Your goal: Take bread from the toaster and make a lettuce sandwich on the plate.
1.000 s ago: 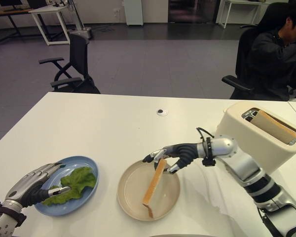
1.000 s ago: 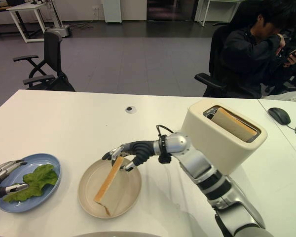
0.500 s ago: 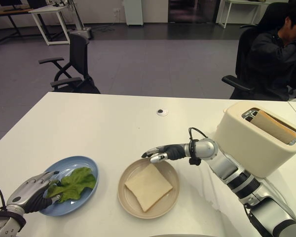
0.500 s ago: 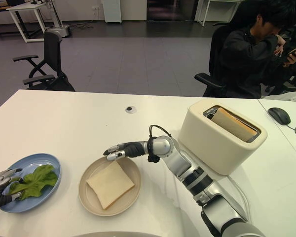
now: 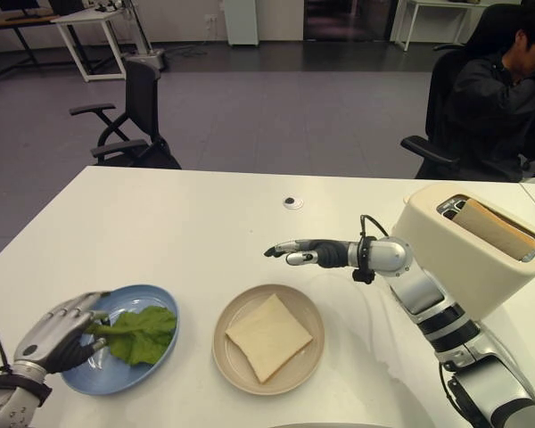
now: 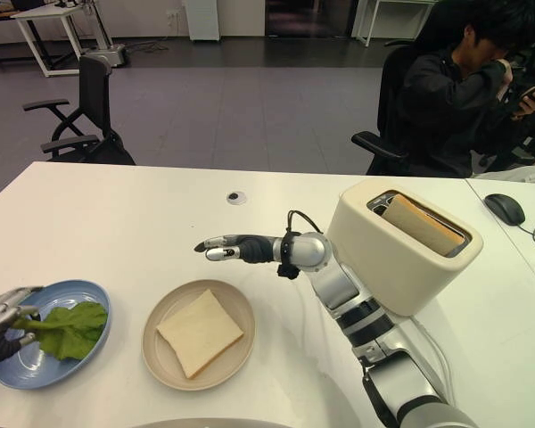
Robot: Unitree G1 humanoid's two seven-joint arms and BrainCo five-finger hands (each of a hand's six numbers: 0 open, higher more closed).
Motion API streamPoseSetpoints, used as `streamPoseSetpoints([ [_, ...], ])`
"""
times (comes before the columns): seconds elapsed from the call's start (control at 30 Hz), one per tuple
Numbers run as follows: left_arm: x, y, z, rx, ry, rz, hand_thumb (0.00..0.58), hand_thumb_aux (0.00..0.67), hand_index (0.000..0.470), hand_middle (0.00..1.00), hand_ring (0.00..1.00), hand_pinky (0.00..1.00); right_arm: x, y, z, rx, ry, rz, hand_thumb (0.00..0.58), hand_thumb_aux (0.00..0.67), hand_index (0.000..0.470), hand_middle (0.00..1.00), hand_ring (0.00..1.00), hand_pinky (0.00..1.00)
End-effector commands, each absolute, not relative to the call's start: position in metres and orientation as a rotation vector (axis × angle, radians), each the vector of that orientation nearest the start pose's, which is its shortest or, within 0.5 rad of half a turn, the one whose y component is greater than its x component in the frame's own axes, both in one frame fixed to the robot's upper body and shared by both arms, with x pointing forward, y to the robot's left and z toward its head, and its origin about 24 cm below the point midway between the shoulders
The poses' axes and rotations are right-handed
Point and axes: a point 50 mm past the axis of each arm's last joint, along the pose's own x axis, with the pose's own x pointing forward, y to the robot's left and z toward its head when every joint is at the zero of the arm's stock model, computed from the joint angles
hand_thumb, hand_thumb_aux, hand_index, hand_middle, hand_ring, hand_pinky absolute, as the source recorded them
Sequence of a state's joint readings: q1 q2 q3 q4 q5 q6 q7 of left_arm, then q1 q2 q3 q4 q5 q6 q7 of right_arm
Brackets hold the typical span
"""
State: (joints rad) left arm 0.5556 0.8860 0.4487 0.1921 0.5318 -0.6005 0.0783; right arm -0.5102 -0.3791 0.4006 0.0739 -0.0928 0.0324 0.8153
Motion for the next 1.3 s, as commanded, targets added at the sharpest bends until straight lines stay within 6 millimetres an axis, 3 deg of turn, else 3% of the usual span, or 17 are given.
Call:
streamPoseSetpoints([
  [0.03, 0.133, 0.371, 0.112, 1.247, -0.005, -0.128, 0.58, 0.67, 0.47, 0.0, 0.0, 0.0, 0.296, -0.108, 0.122, -0.639, -0.106, 1.068, 0.0, 0.0, 0.0, 0.0, 0.0, 0.0],
  [0.17, 0.138, 0.355, 0.127, 0.95, -0.184, -0.194, 0.58, 0.67, 0.47, 0.0, 0.0, 0.0, 0.295, -0.133, 0.125, -0.584, -0.108, 0.988, 0.0, 0.0, 0.0, 0.0, 0.0, 0.0],
  [0.27, 0.154, 0.315, 0.119, 0.802, -0.258, -0.358, 0.58, 0.67, 0.47, 0.0, 0.0, 0.0, 0.295, -0.145, 0.119, -0.561, -0.08, 0.963, 0.0, 0.0, 0.0, 0.0, 0.0, 0.0],
  [0.37, 0.166, 0.288, 0.111, 0.705, -0.288, -0.453, 0.58, 0.67, 0.47, 0.0, 0.0, 0.0, 0.294, -0.151, 0.114, -0.55, -0.063, 0.957, 0.0, 0.0, 0.0, 0.0, 0.0, 0.0],
  [0.6, 0.191, 0.224, 0.073, 0.806, -0.213, -0.658, 0.58, 0.67, 0.47, 0.0, 0.0, 0.0, 0.29, -0.152, 0.107, -0.535, -0.055, 0.971, 0.0, 0.0, 0.0, 0.0, 0.0, 0.0],
  [0.83, 0.198, 0.207, 0.057, 0.896, -0.18, -0.636, 0.58, 0.67, 0.47, 0.0, 0.0, 0.0, 0.285, -0.147, 0.101, -0.534, -0.053, 1.016, 0.0, 0.0, 0.0, 0.0, 0.0, 0.0],
  [0.87, 0.198, 0.207, 0.057, 0.904, -0.177, -0.63, 0.237, 0.155, 0.109, 0.0, 0.0, 0.0, 0.284, -0.146, 0.1, -0.534, -0.052, 1.021, 0.0, 0.0, 0.0, 0.0, 0.0, 0.0],
  [0.9, 0.198, 0.209, 0.057, 0.91, -0.178, -0.618, 0.0, 0.0, 0.0, 0.0, 0.0, 0.0, 0.283, -0.145, 0.1, -0.534, -0.053, 1.026, 0.0, 0.0, 0.0, 0.0, 0.0, 0.0],
  [1.07, 0.197, 0.212, 0.061, 0.914, -0.186, -0.605, 0.0, 0.0, 0.0, 0.0, 0.0, 0.0, 0.276, -0.145, 0.105, -0.606, -0.13, 0.994, 0.0, 0.0, 0.0, 0.0, 0.0, 0.0],
  [1.13, 0.194, 0.213, 0.062, 0.921, -0.184, -0.608, 0.0, 0.0, 0.0, 0.0, 0.0, 0.0, 0.275, -0.148, 0.13, -0.708, -0.306, 0.85, 0.0, 0.0, 0.0, 0.0, 0.0, 0.0],
  [1.2, 0.192, 0.215, 0.065, 0.927, -0.189, -0.597, 0.0, 0.0, 0.0, 0.0, 0.0, 0.0, 0.266, -0.159, 0.166, -0.79, -0.523, 0.654, 0.0, 0.0, 0.0, 0.0, 0.0, 0.0],
  [1.3, 0.189, 0.212, 0.072, 0.883, -0.23, -0.59, 0.0, 0.0, 0.0, 0.0, 0.0, 0.0, 0.238, -0.198, 0.211, -0.954, -0.685, 0.37, 0.0, 0.0, 0.0, 0.0, 0.0, 0.0],
])
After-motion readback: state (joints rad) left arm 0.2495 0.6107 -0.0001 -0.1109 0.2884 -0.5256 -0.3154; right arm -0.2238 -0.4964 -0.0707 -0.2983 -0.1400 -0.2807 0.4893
